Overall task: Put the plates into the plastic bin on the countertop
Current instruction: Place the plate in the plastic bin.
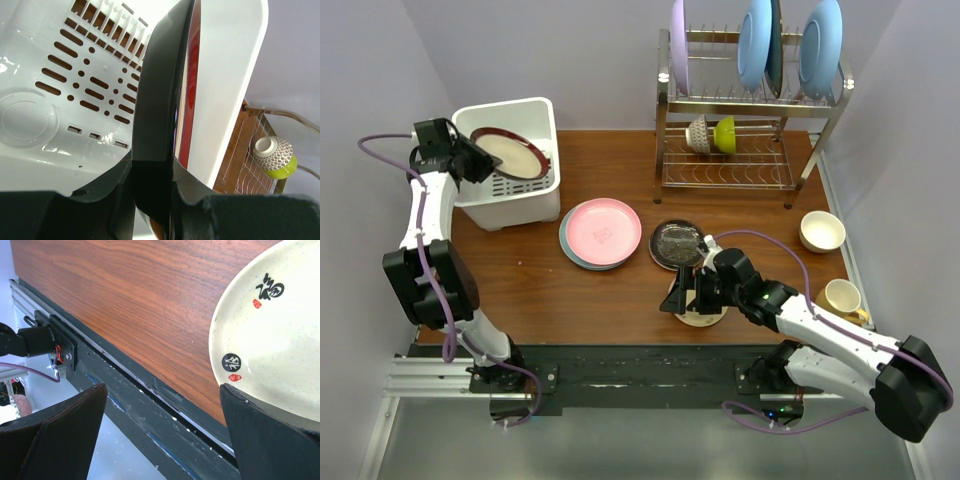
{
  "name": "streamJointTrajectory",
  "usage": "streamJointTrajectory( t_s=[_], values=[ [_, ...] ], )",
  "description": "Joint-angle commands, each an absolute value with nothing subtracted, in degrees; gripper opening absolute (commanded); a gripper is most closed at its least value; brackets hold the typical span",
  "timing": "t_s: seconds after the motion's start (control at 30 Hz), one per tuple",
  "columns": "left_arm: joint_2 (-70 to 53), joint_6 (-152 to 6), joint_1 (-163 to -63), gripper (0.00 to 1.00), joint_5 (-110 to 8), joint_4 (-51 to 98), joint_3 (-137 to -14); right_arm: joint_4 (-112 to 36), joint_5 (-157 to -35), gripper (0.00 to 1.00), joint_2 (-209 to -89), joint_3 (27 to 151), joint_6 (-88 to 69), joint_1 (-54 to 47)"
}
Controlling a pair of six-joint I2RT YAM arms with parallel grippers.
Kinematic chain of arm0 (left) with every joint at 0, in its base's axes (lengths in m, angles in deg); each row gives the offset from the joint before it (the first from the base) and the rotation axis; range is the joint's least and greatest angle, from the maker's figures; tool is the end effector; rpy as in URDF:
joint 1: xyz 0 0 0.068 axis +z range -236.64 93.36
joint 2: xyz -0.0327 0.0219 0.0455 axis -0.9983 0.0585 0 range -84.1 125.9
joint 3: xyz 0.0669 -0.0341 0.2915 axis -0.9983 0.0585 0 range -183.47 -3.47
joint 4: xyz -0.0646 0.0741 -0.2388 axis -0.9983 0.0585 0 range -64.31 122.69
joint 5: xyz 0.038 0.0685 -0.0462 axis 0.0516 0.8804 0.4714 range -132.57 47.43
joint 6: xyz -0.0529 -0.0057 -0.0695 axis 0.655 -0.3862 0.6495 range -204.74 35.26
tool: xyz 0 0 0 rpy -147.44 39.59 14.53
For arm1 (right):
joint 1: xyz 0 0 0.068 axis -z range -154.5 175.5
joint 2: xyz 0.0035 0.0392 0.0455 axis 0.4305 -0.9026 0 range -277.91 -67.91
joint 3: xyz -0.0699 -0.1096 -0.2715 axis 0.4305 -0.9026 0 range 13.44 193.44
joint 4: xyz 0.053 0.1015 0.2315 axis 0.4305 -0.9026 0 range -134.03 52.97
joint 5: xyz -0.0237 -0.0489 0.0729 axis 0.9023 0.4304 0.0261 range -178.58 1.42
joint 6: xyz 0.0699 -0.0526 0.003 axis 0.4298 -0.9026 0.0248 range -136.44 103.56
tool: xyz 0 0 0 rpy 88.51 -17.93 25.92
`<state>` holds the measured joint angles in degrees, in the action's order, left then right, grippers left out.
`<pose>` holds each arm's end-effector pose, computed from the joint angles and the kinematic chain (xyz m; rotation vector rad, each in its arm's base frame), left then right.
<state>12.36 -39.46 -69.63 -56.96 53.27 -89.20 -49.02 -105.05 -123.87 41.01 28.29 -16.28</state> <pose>0.4058 0.1041 0.3262 -1.0540 2.0121 -0.5458 0.1421 0.1564 0.1982 -0.1025 2.4968 1.0526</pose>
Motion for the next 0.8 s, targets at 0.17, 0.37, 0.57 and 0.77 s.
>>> streamJointTrajectory(
  t_s=[0.17, 0.37, 0.57, 0.77],
  values=[
    [16.6, -40.5, -69.1, 0.00, -62.2, 43.4, -94.1, -47.1, -106.5, 0.99, -125.0, 40.8, 27.1, -16.5],
    [19.4, -41.2, -69.2, 0.00, -63.8, 43.0, -94.2, -46.9, -106.8, 0.99, -125.6, 40.9, 27.1, -16.5],
    [22.1, -42.5, -69.1, 0.00, -64.4, 43.4, -95.0, -46.6, -106.8, 0.99, -126.0, 40.9, 27.0, -16.5],
    [26.0, -44.4, -68.9, 0.00, -64.3, 46.7, -97.8, -46.3, -106.9, 0.99, -127.1, 41.2, 26.8, -16.5]
  ],
)
